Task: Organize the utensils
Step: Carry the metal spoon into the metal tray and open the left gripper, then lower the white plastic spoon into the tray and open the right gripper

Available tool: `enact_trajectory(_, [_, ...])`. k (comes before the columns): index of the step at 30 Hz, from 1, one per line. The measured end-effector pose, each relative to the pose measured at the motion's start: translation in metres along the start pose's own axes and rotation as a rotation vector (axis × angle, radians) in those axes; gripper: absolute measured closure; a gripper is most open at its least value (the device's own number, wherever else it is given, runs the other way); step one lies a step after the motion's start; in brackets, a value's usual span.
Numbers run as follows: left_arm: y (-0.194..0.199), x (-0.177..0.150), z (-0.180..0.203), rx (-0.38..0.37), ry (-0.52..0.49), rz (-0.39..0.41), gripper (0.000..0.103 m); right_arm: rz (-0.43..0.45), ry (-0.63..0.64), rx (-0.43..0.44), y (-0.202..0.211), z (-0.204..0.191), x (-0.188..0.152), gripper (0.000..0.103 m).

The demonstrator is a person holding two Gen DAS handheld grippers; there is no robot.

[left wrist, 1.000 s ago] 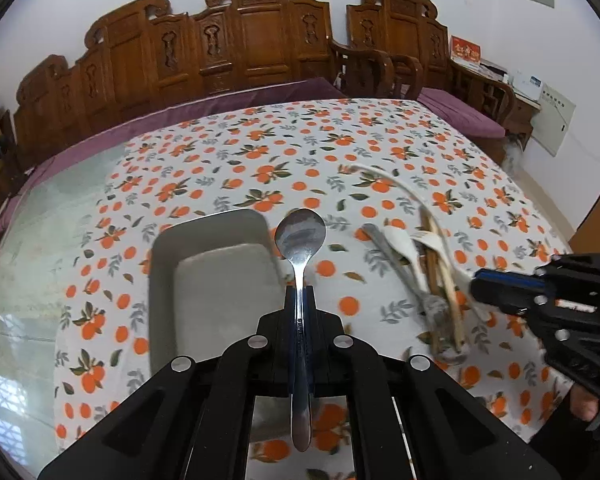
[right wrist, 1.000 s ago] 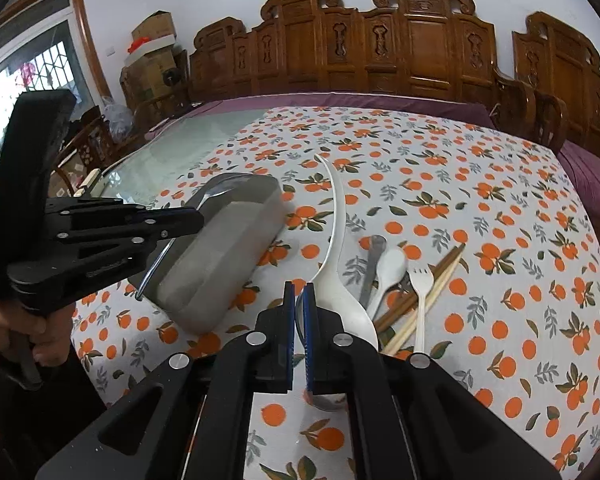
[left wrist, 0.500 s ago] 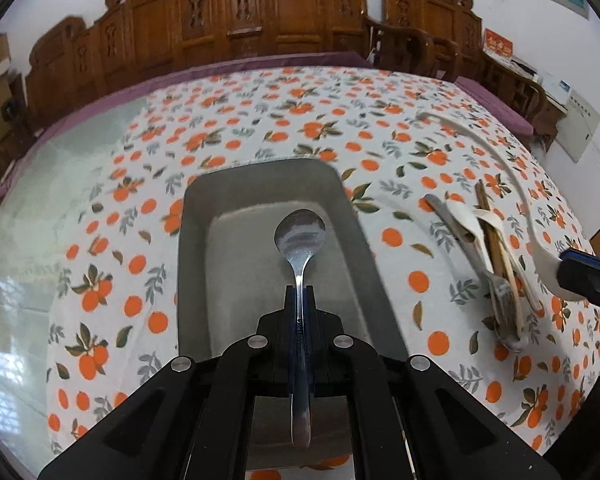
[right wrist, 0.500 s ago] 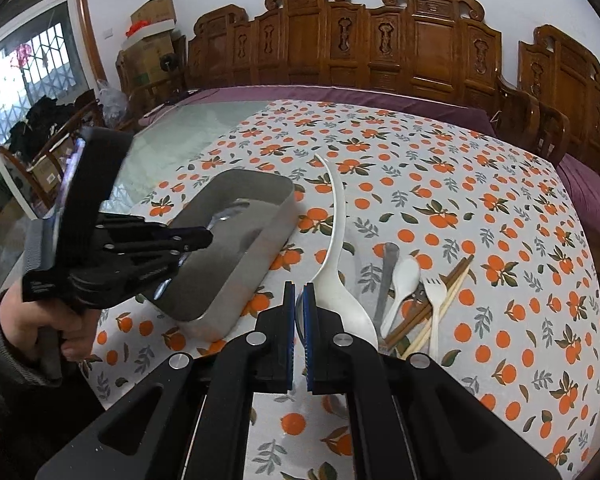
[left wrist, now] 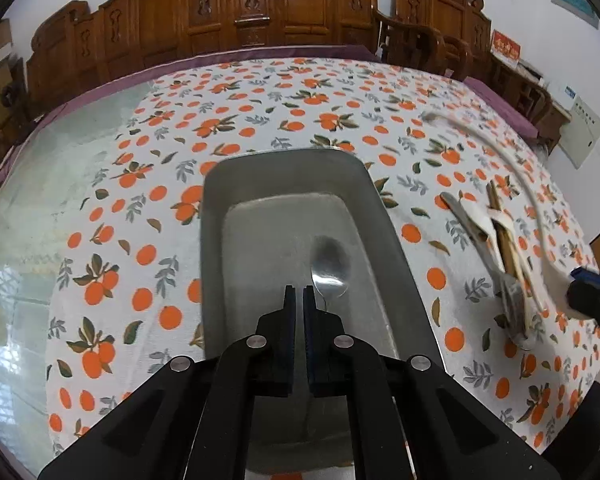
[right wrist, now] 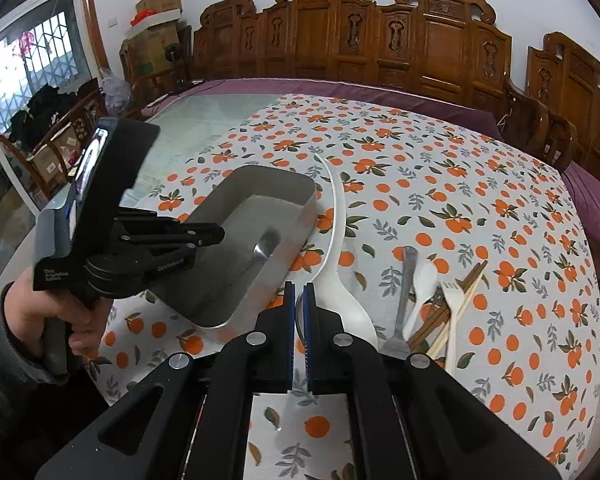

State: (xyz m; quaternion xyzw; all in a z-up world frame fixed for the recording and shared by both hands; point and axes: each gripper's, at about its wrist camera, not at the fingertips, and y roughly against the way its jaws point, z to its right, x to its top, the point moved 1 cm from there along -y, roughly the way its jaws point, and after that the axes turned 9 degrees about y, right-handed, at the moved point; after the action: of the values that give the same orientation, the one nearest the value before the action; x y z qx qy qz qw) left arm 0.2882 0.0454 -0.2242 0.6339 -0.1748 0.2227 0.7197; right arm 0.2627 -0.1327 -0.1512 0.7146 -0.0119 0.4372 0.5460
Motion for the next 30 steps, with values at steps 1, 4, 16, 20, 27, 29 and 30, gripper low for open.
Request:
enact_trajectory(1, [0.004,0.001,-0.003,-0.007,0.004,0.007,0.096,0.001,-0.004,0.007,-0.001,-0.002,0.001,0.098])
enact_trajectory(4, [0.017,0.005,-0.013,-0.014,0.019,0.04,0.086,0.005,-0.012,0.026,-0.004,-0.009,0.005,0.098])
enact_trajectory(16, [0.051,0.017,-0.051,0.009,0.069,0.126,0.08,0.003,-0.12,0.156,-0.049,-0.034,0.025,0.098])
enact_trajectory(20, [0.057,0.018,-0.06,0.013,0.086,0.136,0.079,-0.013,-0.166,0.199,-0.072,-0.037,0.028,0.097])
enact_trajectory(27, [0.061,0.02,-0.066,0.016,0.1,0.148,0.079,-0.013,-0.202,0.236,-0.089,-0.044,0.035,0.098])
enact_trajectory(29, [0.062,0.02,-0.067,0.014,0.102,0.153,0.079,-0.015,-0.213,0.24,-0.092,-0.044,0.035,0.098])
enact_trajectory(30, [0.063,0.02,-0.068,0.013,0.103,0.154,0.079,-0.012,-0.224,0.236,-0.092,-0.043,0.035,0.098])
